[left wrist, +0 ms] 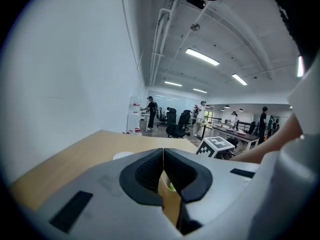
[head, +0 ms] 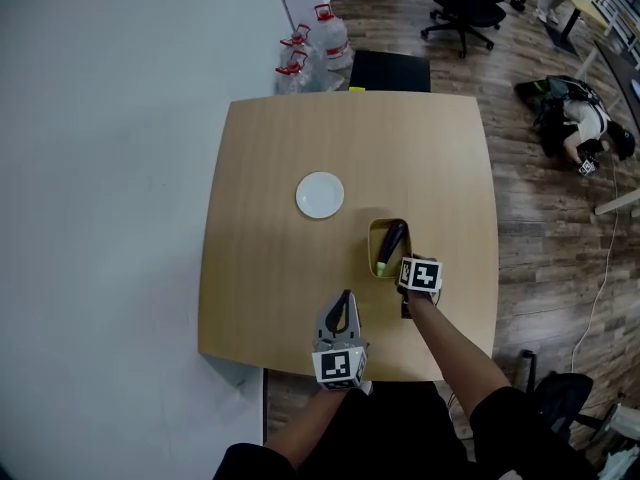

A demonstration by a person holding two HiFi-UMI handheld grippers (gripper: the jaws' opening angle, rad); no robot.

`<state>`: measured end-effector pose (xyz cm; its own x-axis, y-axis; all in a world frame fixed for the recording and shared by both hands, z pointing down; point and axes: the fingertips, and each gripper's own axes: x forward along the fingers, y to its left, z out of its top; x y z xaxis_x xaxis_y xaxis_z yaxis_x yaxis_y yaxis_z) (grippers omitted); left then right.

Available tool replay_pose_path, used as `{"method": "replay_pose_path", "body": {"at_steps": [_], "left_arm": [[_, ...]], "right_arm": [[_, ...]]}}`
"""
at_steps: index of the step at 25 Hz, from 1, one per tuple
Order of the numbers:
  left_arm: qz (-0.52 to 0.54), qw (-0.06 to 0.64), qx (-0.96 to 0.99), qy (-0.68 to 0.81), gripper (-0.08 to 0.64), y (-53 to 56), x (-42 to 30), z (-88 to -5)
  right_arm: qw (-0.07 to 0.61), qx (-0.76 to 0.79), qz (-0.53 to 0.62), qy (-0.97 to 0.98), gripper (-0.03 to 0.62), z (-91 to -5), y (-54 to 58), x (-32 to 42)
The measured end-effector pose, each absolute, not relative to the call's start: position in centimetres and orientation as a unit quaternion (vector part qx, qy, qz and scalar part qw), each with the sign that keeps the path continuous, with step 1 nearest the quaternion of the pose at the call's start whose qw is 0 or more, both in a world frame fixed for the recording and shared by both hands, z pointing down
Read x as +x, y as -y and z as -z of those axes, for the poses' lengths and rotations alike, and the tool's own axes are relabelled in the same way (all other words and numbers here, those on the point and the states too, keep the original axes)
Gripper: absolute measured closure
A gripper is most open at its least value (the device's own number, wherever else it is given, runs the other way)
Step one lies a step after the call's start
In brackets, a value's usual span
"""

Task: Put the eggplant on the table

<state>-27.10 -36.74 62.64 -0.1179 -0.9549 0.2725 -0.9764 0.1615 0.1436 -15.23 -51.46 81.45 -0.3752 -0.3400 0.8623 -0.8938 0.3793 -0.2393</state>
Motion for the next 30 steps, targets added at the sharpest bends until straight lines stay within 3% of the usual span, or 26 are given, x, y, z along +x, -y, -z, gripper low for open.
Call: {"method": "replay_pose_path", "body": {"at_steps": [9,30], "left_arm": [[-0.039,0.151,0.621,0.768,0.545,38.3,-29.7,-62.4],[-0.07,0.191,0.564,0.8,0.545,35.4,-32.0,-64.1]], "right_arm": [[0.355,0.412,-0.373,0.752,0.528,-82.4,56.8,-20.7],[0.346,0.437,-0.363,0.746,0.528,-85.3,63.5,-25.9]]}}
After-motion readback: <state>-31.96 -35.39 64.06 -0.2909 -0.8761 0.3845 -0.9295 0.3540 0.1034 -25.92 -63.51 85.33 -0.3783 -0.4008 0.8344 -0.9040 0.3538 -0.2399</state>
